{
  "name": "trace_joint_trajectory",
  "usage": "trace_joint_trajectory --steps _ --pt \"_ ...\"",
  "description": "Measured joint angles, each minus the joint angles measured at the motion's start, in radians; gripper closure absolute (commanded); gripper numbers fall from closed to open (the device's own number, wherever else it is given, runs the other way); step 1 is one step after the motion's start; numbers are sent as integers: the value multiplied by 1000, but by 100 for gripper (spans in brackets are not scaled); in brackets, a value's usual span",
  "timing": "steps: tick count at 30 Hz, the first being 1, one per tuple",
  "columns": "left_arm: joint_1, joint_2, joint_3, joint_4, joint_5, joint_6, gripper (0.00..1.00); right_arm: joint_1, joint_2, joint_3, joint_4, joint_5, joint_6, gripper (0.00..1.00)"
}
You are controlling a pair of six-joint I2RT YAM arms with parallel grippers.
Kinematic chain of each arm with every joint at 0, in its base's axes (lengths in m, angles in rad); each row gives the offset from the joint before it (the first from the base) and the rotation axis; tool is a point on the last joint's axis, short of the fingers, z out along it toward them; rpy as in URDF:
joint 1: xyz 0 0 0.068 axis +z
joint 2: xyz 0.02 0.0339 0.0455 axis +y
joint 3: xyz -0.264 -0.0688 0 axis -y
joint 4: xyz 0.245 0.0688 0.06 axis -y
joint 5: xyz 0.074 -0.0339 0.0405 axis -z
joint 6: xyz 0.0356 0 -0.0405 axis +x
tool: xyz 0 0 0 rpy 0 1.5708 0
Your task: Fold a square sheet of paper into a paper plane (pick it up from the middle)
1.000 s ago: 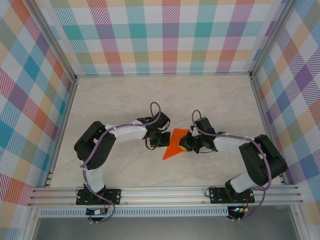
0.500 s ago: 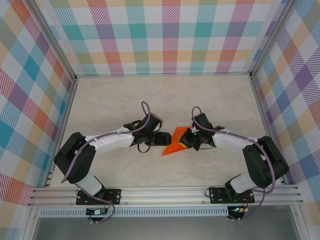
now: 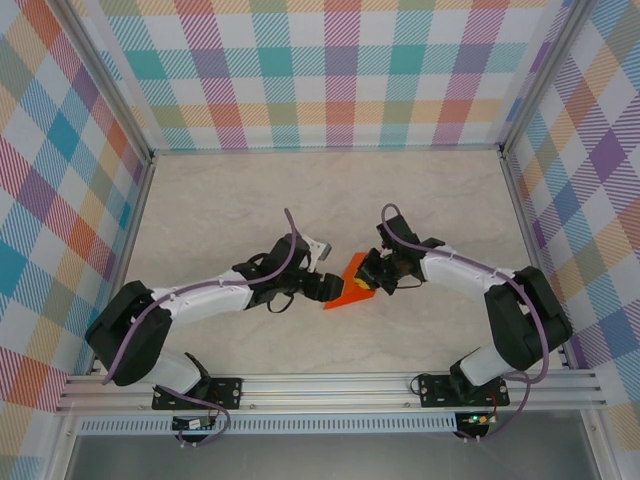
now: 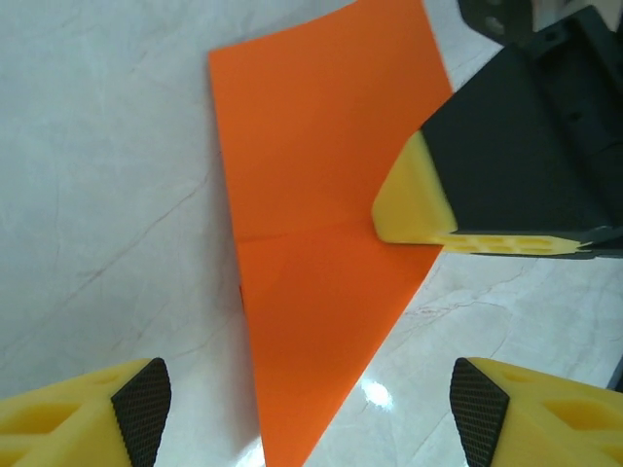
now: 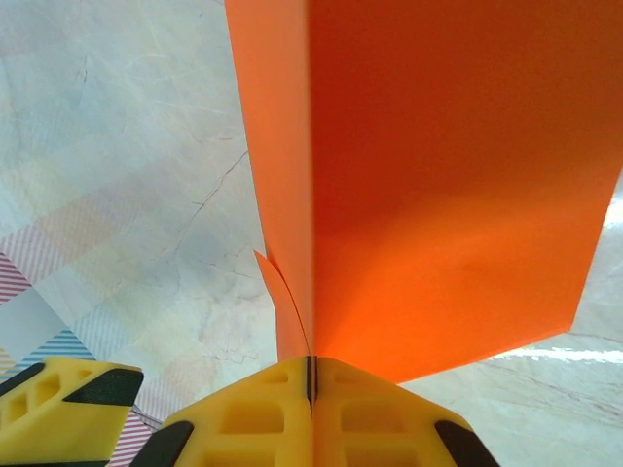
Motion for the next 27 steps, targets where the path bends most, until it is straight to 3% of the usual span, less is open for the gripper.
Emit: trace_joint_trajectory --steps 5,11,23,27 --pt "-86 1 -52 63 -87 116 27 1 12 35 -47 -17 12 100" --pt "-111 31 -57 100 -145 190 34 1 27 47 -84 -37 19 99" --pt "-139 101 -91 217 -134 242 38 1 61 68 -129 -48 45 97" --pt "-150 108 -95 230 -137 259 45 1 62 73 -139 -48 58 96"
